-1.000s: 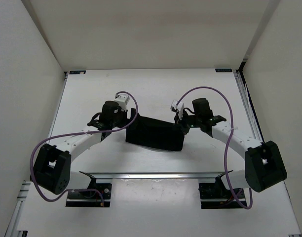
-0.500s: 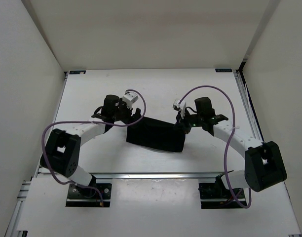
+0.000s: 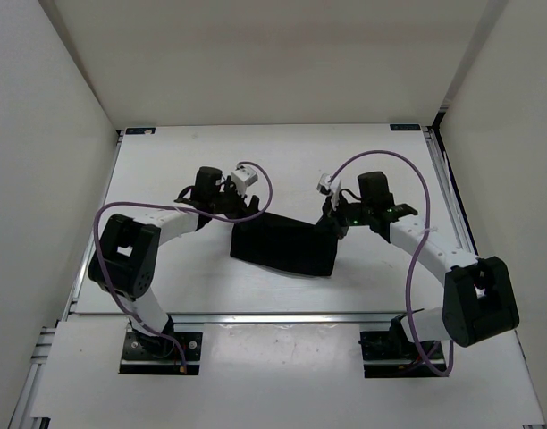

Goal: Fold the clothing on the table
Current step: Fold the skirt

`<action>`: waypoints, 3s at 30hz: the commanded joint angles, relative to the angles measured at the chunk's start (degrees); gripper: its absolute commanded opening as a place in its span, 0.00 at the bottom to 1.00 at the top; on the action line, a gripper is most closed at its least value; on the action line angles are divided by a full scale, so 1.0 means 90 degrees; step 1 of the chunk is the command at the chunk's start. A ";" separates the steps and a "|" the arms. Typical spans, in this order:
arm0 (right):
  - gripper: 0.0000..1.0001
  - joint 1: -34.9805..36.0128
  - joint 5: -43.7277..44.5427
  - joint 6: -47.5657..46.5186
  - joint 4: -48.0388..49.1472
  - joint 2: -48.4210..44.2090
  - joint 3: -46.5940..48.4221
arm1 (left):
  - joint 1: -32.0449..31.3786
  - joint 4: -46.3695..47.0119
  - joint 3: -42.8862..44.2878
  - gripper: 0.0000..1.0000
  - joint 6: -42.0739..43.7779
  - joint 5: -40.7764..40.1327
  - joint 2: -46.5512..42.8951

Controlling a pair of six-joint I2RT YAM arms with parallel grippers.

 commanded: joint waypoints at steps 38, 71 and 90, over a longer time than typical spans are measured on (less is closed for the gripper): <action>0.00 0.0139 0.0024 0.0543 -0.1987 -0.4071 -0.1395 | -0.0602 -0.0684 -0.3055 0.00 -0.2529 -0.0223 -0.7411; 0.00 -0.0018 0.1672 0.0914 -0.1196 -0.1534 -0.0274 | 0.0375 -0.1505 -0.3388 0.00 -0.3457 -0.1022 -0.7217; 0.00 0.0188 0.1818 0.1090 -0.0708 0.0254 0.0469 | 0.0394 -0.1037 -0.3271 0.00 -0.3701 -0.1784 -0.5978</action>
